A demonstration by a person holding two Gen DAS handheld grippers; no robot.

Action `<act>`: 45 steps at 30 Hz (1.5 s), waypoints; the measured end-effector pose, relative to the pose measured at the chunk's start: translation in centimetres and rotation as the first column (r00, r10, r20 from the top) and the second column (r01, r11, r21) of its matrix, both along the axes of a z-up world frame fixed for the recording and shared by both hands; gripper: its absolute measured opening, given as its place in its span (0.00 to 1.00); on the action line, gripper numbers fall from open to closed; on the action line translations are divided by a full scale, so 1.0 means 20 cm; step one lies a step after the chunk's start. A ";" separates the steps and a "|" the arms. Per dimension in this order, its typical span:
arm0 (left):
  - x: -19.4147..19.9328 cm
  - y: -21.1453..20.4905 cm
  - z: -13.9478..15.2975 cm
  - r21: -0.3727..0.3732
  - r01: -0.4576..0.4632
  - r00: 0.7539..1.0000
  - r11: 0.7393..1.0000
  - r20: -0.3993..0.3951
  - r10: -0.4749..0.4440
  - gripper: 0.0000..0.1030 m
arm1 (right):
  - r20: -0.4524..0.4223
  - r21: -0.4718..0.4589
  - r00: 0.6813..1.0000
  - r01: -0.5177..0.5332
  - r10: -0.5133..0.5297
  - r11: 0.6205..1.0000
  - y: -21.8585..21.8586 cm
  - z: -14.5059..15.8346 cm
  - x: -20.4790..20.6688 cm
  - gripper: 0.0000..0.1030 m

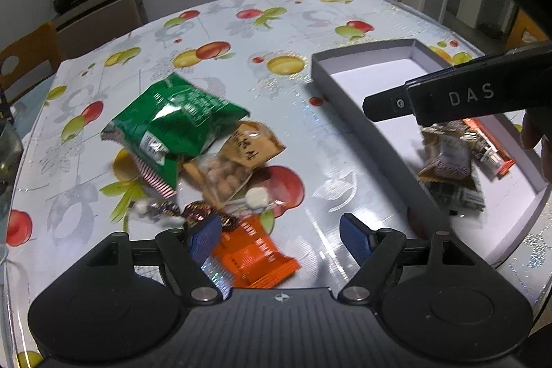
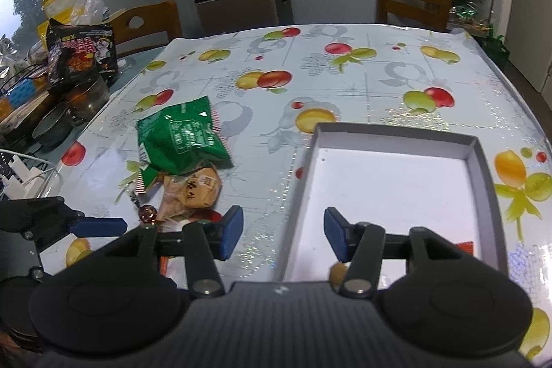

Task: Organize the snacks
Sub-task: 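Withdraw both tools from the box back over the snack pile, then close left tool on orange packet while right tool grasps clear peanut packet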

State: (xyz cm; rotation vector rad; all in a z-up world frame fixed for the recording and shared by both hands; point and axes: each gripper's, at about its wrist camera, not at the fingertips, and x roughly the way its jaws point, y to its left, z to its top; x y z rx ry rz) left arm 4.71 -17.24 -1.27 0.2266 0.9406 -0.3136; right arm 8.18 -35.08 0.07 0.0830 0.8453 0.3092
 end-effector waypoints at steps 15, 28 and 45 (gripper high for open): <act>0.01 0.10 -0.08 0.003 -0.068 0.996 0.998 -0.065 0.068 0.74 | -0.019 0.003 0.996 -0.088 0.088 0.996 0.16 -0.02 0.06 0.51; 0.07 0.16 -0.14 -0.058 -0.122 0.988 0.991 -0.106 0.116 0.68 | -0.052 -0.011 0.985 -0.168 0.167 0.986 0.30 -0.05 0.09 0.52; 0.08 0.21 -0.16 -0.123 -0.072 0.990 0.990 -0.133 0.056 0.50 | -0.104 0.038 0.984 -0.143 0.146 0.989 0.44 -0.13 0.25 0.64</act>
